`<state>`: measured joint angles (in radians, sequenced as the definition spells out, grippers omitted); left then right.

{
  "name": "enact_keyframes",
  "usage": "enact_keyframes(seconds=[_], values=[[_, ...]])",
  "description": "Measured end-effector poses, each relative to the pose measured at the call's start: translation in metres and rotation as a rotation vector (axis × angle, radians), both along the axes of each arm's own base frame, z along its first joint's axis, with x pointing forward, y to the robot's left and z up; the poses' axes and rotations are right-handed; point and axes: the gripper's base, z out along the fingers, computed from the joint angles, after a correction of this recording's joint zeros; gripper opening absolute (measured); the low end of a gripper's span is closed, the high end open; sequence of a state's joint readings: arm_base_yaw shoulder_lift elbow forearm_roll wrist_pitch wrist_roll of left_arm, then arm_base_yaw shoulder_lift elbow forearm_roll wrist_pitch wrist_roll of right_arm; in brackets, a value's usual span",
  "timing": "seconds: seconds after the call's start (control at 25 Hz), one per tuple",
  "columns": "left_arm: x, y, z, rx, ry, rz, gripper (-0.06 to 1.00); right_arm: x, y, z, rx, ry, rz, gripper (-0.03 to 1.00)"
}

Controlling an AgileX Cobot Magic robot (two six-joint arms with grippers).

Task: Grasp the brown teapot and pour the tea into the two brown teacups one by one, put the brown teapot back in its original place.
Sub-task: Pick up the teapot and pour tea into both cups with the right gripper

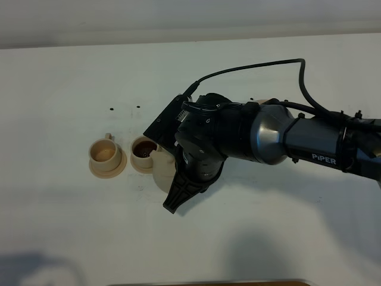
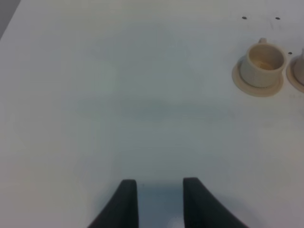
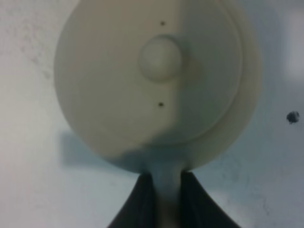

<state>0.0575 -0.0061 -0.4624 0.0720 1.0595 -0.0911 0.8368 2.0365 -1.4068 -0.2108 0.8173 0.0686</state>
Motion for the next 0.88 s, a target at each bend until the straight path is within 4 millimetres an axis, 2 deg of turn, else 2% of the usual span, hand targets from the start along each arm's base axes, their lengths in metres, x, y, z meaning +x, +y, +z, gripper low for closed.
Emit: enact_keyframes(seconds=[0.12, 0.44, 0.68, 0.88], values=[[0.0, 0.0, 0.0, 0.0, 0.0, 0.0, 0.3, -0.001, -0.002, 0.006, -0.002, -0.008, 0.002, 0.09], [0.0, 0.0, 0.0, 0.0, 0.0, 0.0, 0.3, 0.003, -0.008, 0.048, -0.031, -0.111, 0.054, 0.09], [0.0, 0.0, 0.0, 0.0, 0.0, 0.0, 0.3, 0.004, -0.001, 0.058, -0.092, -0.174, 0.244, 0.09], [0.0, 0.0, 0.0, 0.0, 0.0, 0.0, 0.3, 0.001, 0.008, 0.062, -0.085, -0.218, 0.333, 0.09]])
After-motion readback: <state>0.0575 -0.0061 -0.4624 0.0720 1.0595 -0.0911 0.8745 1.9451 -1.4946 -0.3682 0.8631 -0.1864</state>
